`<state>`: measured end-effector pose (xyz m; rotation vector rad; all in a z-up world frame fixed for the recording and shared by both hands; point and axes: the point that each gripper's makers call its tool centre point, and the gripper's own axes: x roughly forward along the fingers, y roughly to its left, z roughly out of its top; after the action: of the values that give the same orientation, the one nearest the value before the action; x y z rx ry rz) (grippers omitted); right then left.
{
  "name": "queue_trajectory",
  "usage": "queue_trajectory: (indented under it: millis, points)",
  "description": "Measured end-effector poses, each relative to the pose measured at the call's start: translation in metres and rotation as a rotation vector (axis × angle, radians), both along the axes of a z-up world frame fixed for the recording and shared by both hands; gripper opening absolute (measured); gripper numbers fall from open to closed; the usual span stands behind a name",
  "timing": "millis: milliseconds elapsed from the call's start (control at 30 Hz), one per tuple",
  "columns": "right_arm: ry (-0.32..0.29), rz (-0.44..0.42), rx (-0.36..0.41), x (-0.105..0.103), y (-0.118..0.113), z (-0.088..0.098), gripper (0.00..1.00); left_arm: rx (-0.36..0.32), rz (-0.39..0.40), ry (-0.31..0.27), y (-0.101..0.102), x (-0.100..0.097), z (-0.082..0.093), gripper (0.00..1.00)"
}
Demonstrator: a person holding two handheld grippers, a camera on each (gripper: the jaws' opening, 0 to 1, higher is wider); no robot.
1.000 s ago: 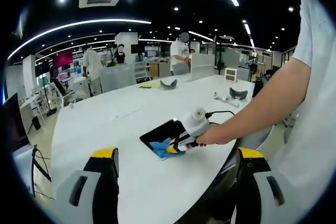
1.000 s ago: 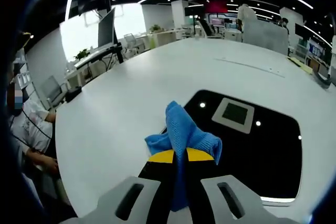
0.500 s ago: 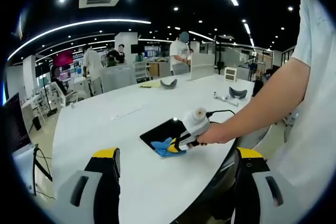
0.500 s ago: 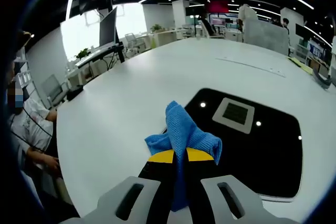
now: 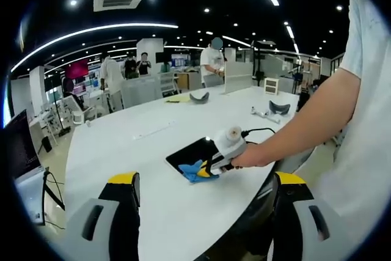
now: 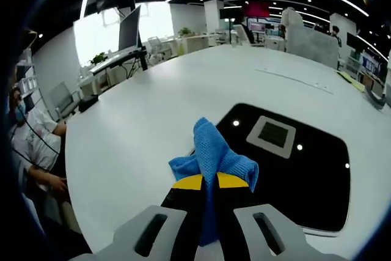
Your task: Wipe the mirror surface with the cleaning cloth until all visible marks leave the cleaned area.
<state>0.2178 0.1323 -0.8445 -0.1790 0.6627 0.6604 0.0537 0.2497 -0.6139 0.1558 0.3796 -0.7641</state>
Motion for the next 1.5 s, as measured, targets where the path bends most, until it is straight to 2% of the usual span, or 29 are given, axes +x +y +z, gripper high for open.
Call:
queue_trajectory:
  millis: [167, 400, 500, 600, 933, 1100, 1500]
  points:
    - [-0.007, 0.016, -0.009, 0.001, -0.001, 0.0, 0.01, 0.001, 0.03, -0.005, 0.0, -0.002, 0.001, 0.9]
    - [0.025, 0.05, 0.05, 0.001, -0.002, 0.002, 0.01, 0.001, 0.072, -0.01, -0.005, -0.004, 0.005, 0.9]
    - [0.054, 0.049, 0.053, 0.002, -0.001, 0.002, 0.01, -0.002, 0.084, -0.013, -0.011, -0.002, 0.006, 0.89]
    - [0.053, 0.073, 0.049, 0.002, 0.0, 0.004, 0.01, -0.001, 0.088, -0.012, -0.019, -0.001, 0.006, 0.89]
    - [0.019, 0.083, 0.103, 0.015, -0.003, 0.023, 0.01, -0.005, 0.085, -0.014, -0.038, 0.01, 0.006, 0.89]
    - [0.011, 0.107, 0.098, 0.014, -0.001, 0.025, 0.01, -0.009, 0.077, -0.018, -0.046, 0.018, 0.008, 0.89]
    - [0.005, 0.09, 0.106, 0.015, -0.014, 0.03, 0.01, -0.002, 0.052, -0.011, -0.051, 0.029, 0.005, 0.89]
